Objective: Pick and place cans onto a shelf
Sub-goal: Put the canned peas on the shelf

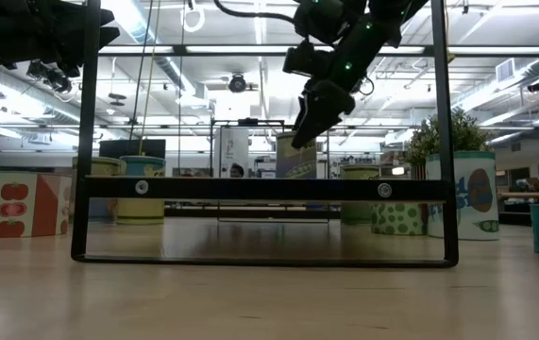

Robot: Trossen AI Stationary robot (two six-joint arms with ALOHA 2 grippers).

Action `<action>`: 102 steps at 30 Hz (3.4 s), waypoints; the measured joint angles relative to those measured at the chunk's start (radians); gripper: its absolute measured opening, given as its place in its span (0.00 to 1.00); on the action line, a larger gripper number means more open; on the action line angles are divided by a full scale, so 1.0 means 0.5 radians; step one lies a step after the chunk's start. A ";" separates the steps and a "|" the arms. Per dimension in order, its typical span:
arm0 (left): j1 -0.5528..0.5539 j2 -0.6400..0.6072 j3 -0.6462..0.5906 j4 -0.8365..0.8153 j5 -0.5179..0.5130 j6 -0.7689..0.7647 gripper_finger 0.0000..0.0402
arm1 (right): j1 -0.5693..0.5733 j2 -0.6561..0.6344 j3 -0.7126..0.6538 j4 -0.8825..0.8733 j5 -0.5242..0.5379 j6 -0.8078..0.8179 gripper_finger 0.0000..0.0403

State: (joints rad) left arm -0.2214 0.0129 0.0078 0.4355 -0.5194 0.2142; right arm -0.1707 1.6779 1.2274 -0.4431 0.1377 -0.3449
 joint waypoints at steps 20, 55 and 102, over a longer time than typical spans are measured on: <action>0.000 0.000 0.000 -0.004 0.000 -0.002 0.52 | 0.292 -0.211 -0.014 -0.178 0.298 -0.028 0.87; 0.000 0.000 0.000 0.002 0.000 0.011 0.52 | 0.242 -0.182 -0.323 0.446 0.686 0.093 0.87; 0.000 0.000 0.000 0.003 0.001 0.013 0.52 | 0.252 -0.185 -0.440 0.448 1.110 -0.161 0.87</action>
State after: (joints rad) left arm -0.2214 0.0131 0.0078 0.4369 -0.5190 0.2207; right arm -0.0446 1.5854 1.0077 -0.2189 0.6926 -0.4252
